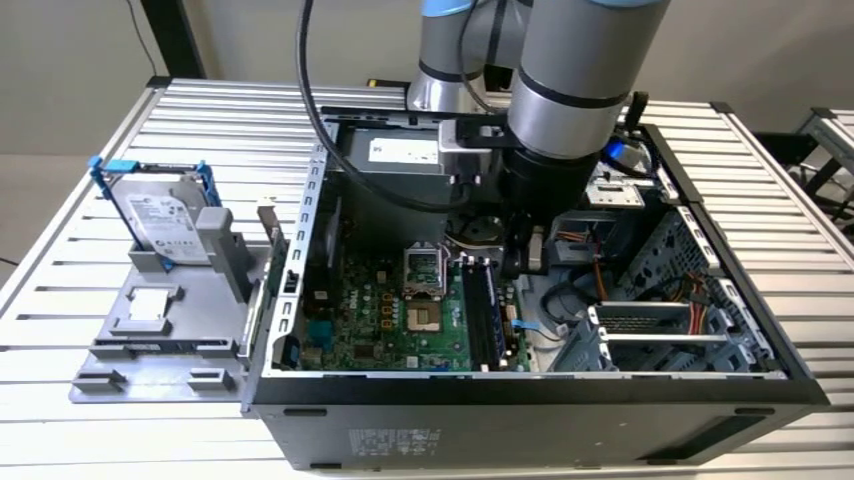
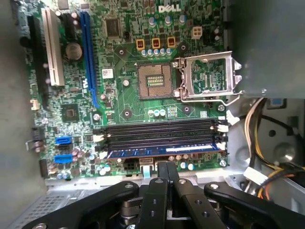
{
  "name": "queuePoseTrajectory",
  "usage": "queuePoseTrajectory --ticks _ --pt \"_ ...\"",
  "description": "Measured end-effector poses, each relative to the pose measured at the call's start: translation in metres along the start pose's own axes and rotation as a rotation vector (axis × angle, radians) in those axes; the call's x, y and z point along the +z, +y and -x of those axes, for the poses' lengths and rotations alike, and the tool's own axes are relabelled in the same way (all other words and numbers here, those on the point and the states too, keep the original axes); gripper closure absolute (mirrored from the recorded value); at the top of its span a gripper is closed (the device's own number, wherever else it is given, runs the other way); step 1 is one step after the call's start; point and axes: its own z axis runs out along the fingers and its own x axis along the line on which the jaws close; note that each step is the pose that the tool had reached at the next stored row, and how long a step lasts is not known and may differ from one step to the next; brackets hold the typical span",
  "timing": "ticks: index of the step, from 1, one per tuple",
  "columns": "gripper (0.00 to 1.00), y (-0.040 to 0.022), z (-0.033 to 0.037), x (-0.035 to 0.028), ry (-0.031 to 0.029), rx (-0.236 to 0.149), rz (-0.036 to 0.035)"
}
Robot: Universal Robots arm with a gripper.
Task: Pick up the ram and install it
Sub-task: 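Press down the ram until it locks into place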
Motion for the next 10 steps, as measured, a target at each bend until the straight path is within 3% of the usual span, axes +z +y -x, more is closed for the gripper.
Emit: queuePoseTrajectory --ticks 10 --pt "1.0 -0.0001 0.0 -0.0023 0.0 0.0 0.0"
